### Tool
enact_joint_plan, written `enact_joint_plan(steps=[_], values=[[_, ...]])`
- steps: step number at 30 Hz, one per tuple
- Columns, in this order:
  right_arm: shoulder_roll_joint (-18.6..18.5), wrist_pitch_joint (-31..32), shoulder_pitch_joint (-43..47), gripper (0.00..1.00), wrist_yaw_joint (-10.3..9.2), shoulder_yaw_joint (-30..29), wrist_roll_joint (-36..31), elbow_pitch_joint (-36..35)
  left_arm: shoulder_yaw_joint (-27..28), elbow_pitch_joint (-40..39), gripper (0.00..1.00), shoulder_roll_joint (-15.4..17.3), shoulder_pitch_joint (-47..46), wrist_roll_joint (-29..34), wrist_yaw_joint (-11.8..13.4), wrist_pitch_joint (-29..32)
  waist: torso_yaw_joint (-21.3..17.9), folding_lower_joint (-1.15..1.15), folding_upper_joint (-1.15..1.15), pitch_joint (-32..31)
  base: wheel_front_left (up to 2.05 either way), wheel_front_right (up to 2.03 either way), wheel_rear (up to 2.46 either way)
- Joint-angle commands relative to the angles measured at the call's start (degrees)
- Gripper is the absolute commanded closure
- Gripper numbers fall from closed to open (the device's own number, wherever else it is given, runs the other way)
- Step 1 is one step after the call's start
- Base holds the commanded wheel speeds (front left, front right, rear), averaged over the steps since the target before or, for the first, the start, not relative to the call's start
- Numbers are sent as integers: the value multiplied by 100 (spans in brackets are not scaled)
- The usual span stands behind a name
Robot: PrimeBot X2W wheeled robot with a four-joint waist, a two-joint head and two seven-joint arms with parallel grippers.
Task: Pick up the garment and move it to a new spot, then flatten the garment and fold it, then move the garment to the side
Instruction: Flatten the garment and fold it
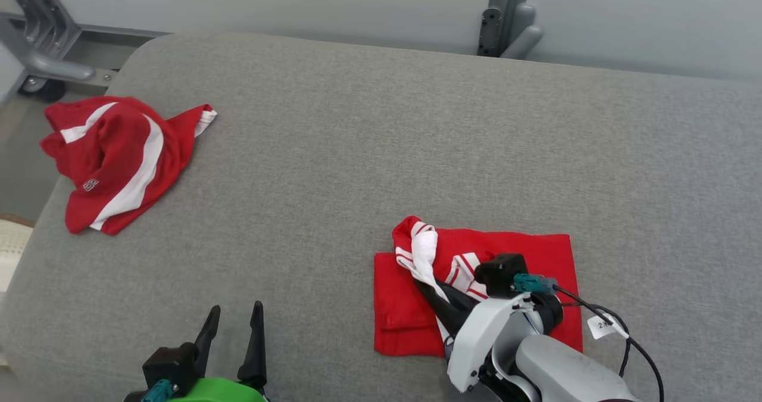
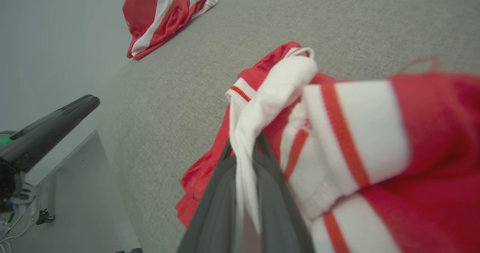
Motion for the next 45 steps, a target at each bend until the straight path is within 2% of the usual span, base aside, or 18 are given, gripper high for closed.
enact_joint_plan(steps=[1,3,4,5,6,14,19,22,32,41,42,43,45], values=[[73,-91,-118,100,1,100,98,151,20,12,0,11,27,-23,-6,3,316,0,0,36,0,0,0],[148,-148,-185,100,1,225,172,252,34,8,0,12,57,-12,-14,2,343,0,0,31,0,0,0],[167,-171,-215,91,1,269,214,302,46,10,0,12,69,-14,-7,3,348,0,0,25,0,0,0],[179,-212,-254,19,1,308,253,344,59,8,0,12,78,-20,6,3,344,0,0,21,0,0,0],[193,-255,-290,0,1,320,303,361,69,2,0,11,79,-27,20,2,330,0,0,14,0,0,0],[77,-428,-391,0,1,83,574,-178,169,-67,0,12,93,-61,74,3,27,0,0,-71,0,0,0],[-233,-422,144,0,1,-976,306,-1006,179,-80,0,12,123,-86,81,3,-247,0,0,-155,0,0,0],[-362,-423,398,0,1,-1205,222,-1028,175,-81,0,13,114,-83,80,2,-319,0,0,-175,0,0,0],[-395,-424,472,0,1,-942,343,-797,120,-53,0,12,26,-37,35,3,-224,0,0,-91,0,0,0],[-311,-424,71,0,1,-622,429,-88,142,-43,0,12,36,-49,33,3,81,0,0,11,0,0,0],[-295,-424,42,9,1,-587,431,-33,148,-42,0,12,32,-59,40,2,99,0,0,23,0,0,0],[-282,-424,4,26,1,-572,440,18,145,-46,0,12,27,-71,47,3,113,0,0,36,0,0,0],[-282,-424,-55,93,1,-502,445,85,135,-56,0,12,21,-92,61,2,134,0,0,61,0,0,0]])
